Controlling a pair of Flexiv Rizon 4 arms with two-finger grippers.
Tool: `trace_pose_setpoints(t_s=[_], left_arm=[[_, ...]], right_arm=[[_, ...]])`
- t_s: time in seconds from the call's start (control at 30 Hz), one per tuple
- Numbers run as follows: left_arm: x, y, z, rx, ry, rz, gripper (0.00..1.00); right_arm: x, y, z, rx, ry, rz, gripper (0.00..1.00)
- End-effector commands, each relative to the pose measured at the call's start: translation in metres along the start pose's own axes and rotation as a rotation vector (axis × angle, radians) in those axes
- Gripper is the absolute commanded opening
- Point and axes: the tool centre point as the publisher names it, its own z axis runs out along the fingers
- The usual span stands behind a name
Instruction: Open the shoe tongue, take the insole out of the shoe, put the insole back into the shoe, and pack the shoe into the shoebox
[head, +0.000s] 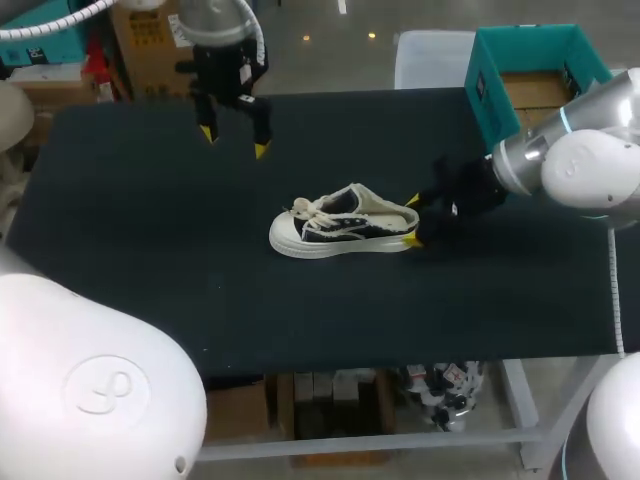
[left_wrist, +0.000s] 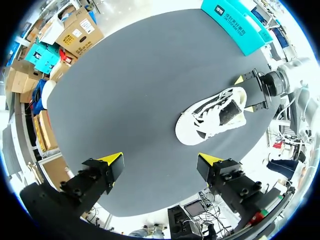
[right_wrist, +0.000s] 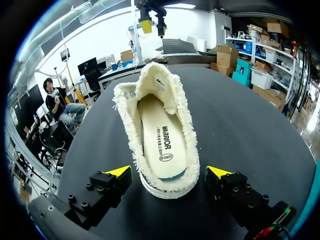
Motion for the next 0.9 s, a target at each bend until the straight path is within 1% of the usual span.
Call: trace_pose_setpoints(t_s=[0.03,0.37,0.9], left_arm=[[0.004,0.002,0.001,0.01,-0.004,0.0,1.0],[0.01,0.001,0.001,0.024,0.004,0.006,1.0],[0.013,-0.003,0.001,0.044,0.019,-0.015,1.0]], right_arm=[[-0.006,-0.002,0.006,-0.004,0.019,0.002,1.0],[-0.006,-0.011,0.017,-0.022,0.044,0.029,1.0],[-0.009,-0.012,0.03,-0.039,0.066,0.045,1.0]])
